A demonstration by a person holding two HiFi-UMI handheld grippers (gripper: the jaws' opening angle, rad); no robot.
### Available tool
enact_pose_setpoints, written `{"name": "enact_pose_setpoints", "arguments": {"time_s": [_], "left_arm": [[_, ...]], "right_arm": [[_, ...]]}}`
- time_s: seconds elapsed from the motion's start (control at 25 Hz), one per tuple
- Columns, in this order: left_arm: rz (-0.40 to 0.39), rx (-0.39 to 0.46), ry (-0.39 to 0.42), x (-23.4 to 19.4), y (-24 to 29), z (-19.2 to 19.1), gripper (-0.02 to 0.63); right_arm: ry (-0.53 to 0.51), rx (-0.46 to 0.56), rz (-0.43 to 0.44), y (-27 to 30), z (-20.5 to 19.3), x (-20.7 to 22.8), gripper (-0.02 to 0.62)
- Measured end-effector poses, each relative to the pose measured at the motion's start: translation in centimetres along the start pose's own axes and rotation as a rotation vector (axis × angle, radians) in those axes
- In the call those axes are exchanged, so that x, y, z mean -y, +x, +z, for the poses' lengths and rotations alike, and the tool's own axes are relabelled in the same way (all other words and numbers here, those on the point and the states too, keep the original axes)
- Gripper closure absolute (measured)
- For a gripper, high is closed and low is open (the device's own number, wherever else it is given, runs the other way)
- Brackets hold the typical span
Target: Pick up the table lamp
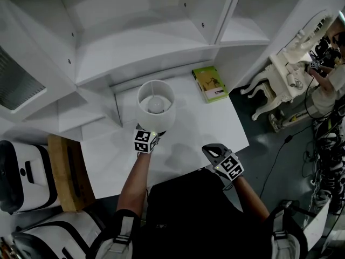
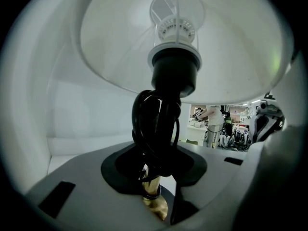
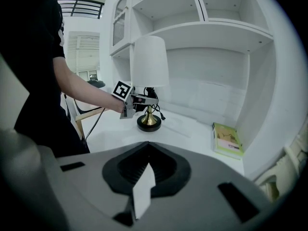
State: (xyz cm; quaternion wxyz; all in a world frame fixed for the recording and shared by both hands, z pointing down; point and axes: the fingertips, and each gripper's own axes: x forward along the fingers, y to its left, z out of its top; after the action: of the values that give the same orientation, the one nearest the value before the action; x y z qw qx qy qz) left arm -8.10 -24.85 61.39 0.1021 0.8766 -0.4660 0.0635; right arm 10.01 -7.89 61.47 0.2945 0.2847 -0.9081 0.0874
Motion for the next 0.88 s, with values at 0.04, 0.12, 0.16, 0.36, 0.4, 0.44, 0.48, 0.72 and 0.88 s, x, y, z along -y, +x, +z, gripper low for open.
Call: {"name": "enact_pose_setpoints", "arguments": {"time_s": [0.04,0.12,0.16,0.36,0.4,0.44,0.48,0.72,0.88], "left_arm": [[-0.003,0.001,0.005,0.1,-0.1,0.2,0.477],[-0.009,0.005,0.016,0.3,-0.2,0.6,0.479],[-0.011,0.006,0.021,0.5,-0.3,0.8,0.479],[-0.022,0.013,0.034,1.3,-0.9,1.8,0.479],[-0.024,0.017,0.033,1.4,-1.1,2.0,0.479],[-0.024,0.022,0.031,1.6,-1.2,2.3,0.479],[-0.023,0.027,0.026,1.6,-1.4,2.7,0.479],[-0.019,0.064,0.013,2.0,-2.5,5.4,0.48],[-0.029,0.064,0.047,2.5,-2.9,7.3,0.48]], "right_arm": [[0.0,0.0,0.001,0.0,0.0,0.0,0.588],[-0.004,0.002,0.001,0.0,0.0,0.0,0.589],[-0.006,0.005,0.001,0.0,0.0,0.0,0.589],[-0.009,0.021,0.006,0.1,0.3,-0.2,0.588],[-0.008,0.023,0.007,0.1,0.2,-0.2,0.589],[-0.007,0.026,0.008,0.1,0.2,-0.3,0.588],[-0.006,0.028,0.009,0.2,0.2,-0.4,0.588],[-0.005,0.041,0.027,0.5,0.3,-1.0,0.588],[0.001,0.058,0.028,0.6,0.5,-1.1,0.589]]}}
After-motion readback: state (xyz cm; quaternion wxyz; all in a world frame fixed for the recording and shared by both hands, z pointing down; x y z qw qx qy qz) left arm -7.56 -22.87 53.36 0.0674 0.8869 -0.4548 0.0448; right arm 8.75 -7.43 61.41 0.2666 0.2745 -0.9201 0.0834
